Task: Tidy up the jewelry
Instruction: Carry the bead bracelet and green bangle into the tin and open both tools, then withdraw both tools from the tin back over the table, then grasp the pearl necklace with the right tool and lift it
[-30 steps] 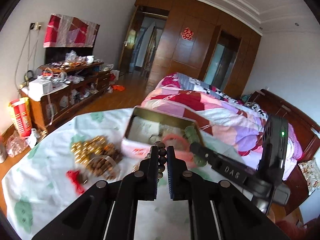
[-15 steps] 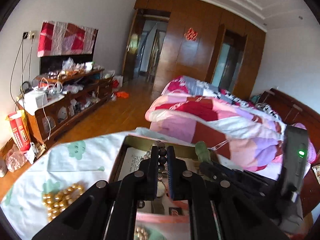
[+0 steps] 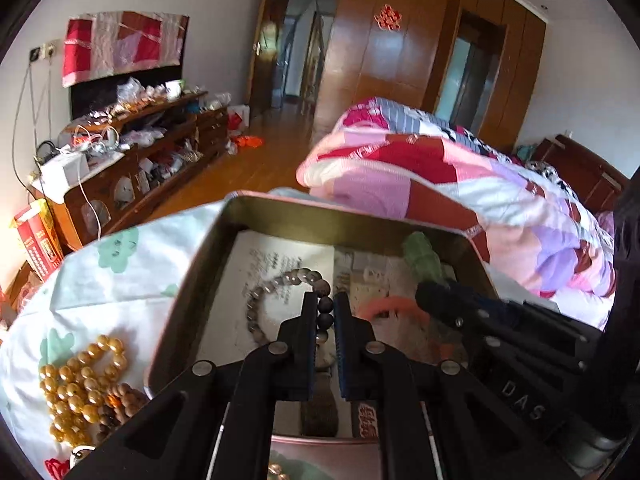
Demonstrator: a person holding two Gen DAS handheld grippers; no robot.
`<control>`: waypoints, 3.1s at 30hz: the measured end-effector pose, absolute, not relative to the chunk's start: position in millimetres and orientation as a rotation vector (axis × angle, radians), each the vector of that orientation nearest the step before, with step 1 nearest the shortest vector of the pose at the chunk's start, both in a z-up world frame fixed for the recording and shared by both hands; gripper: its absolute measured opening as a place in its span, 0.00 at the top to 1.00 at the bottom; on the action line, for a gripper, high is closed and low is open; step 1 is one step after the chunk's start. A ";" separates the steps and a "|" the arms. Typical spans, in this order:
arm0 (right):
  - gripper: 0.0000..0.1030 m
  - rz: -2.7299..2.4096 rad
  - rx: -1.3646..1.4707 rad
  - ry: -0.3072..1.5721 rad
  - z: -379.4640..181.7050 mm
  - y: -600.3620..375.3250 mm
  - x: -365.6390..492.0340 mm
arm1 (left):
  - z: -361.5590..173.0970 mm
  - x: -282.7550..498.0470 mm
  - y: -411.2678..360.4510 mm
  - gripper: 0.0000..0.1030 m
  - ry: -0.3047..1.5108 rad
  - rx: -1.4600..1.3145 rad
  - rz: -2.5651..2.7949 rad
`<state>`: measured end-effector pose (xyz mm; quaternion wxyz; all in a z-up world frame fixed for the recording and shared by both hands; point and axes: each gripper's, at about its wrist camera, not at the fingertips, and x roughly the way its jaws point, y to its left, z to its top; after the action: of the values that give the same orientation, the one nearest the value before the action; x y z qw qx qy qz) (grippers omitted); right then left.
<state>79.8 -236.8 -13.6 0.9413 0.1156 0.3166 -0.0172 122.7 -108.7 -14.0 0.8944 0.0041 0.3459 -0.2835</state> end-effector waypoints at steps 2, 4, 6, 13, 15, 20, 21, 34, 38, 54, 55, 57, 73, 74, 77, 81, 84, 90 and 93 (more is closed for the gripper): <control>0.73 -0.016 0.247 0.631 -11.7 -238.1 79.0 | -16.6 123.0 -110.4 0.88 0.747 0.012 -0.585; 0.59 -0.053 0.222 0.599 -6.8 -235.6 73.6 | -16.6 122.0 -108.1 0.75 0.743 0.012 -0.577; 0.44 -0.091 0.205 0.564 -1.5 -236.7 68.9 | -12.7 118.0 -106.0 0.46 0.719 0.008 -0.567; 0.19 -0.192 0.287 0.428 15.2 -257.7 46.3 | 3.2 92.8 -98.3 0.30 0.619 0.024 -0.511; 0.19 -0.203 0.297 0.429 15.3 -259.9 45.9 | 1.2 87.0 -97.3 0.30 0.624 0.042 -0.491; 0.19 -0.212 0.305 0.420 15.3 -259.9 42.8 | 1.8 73.0 -93.7 0.30 0.612 0.079 -0.420; 0.19 -0.214 0.301 0.418 15.2 -259.5 42.2 | 1.6 70.3 -91.6 0.30 0.618 0.076 -0.414; 0.14 -0.217 0.244 0.448 10.0 -232.8 16.9 | -2.2 40.9 -67.3 0.30 0.639 0.108 -0.311; 0.14 -0.222 0.267 0.450 8.4 -227.8 3.5 | -4.9 34.1 -61.2 0.30 0.639 0.121 -0.285; 0.14 -0.207 0.241 0.449 6.7 -197.5 -18.5 | -13.6 12.9 -41.0 0.30 0.651 0.145 -0.228; 0.14 -0.206 0.235 0.448 7.0 -195.4 -19.0 | -14.8 12.1 -39.5 0.30 0.654 0.144 -0.228; 0.14 -0.202 0.223 0.445 7.5 -192.4 -20.1 | -16.5 11.5 -35.1 0.30 0.664 0.138 -0.231; 0.14 -0.148 0.185 0.447 7.7 -174.4 -25.1 | -6.1 10.6 38.2 0.30 0.657 -0.038 -0.160; 0.14 -0.134 0.184 0.454 7.1 -172.5 -24.2 | -7.1 13.8 48.3 0.30 0.672 -0.074 -0.146; 0.14 -0.103 0.166 0.471 6.6 -165.7 -22.3 | -11.7 21.6 74.9 0.30 0.711 -0.118 -0.085; 0.14 -0.069 0.151 0.500 3.9 -157.4 -19.2 | -12.8 23.0 90.1 0.30 0.716 -0.080 -0.034; 0.30 0.000 0.186 0.585 -4.7 -149.0 -8.2 | -15.0 24.0 99.6 0.30 0.722 -0.086 -0.027; 0.43 0.105 0.179 0.750 -24.1 -113.6 19.1 | -15.1 25.1 103.8 0.30 0.730 -0.101 -0.031; 0.46 0.128 0.158 0.798 -30.4 -95.7 31.8 | -13.8 23.3 99.3 0.30 0.724 -0.084 -0.034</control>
<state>31.8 -95.7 -30.4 0.9164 0.0769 0.3879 0.0623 23.3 99.3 -13.8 0.9341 -0.0409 0.3542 -0.0168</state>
